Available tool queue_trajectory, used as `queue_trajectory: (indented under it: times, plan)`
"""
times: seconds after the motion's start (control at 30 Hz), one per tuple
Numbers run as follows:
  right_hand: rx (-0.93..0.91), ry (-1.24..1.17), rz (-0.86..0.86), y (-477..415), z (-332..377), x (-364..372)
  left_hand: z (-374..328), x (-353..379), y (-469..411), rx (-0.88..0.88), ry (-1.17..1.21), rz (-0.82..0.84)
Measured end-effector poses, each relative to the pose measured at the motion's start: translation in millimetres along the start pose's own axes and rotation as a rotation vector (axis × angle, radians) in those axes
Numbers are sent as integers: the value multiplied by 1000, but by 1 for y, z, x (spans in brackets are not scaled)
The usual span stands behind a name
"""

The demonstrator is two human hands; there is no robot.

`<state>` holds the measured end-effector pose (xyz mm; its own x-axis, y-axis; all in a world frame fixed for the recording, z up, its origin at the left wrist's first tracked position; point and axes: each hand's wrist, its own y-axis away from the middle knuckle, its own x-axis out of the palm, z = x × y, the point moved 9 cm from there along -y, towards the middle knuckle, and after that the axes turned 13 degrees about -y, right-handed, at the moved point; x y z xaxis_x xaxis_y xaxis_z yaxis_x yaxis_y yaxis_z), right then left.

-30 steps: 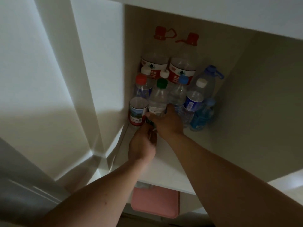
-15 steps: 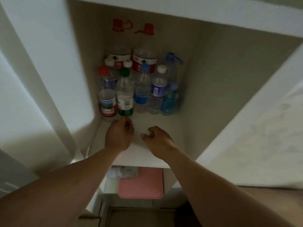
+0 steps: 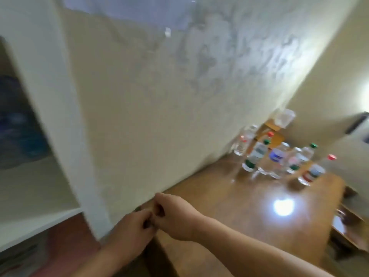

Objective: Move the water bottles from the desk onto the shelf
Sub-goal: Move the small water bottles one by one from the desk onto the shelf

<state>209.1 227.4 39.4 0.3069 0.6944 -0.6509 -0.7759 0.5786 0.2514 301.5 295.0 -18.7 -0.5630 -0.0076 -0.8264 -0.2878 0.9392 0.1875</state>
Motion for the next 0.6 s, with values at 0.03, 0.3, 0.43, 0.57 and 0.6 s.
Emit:
queue_trajectory:
  times: [0.03,0.3,0.43,0.57,0.6]
  plan:
    - [32,-13,-56,10,-30,-19,-17,17,-15,14,-4,23]
    - [374,-171,-353,82,-276,-153,-162,137,-132,23,20,129]
    - [466,-230,-398,97,-379,-201,-237,197,-190,16,18,206]
    - [493,-224,-461,83,-450,-265,-308,238,-275,48,26,196]
    - [482,-216,-474,76,-459,-283,-322,241,-294,44,33,177]
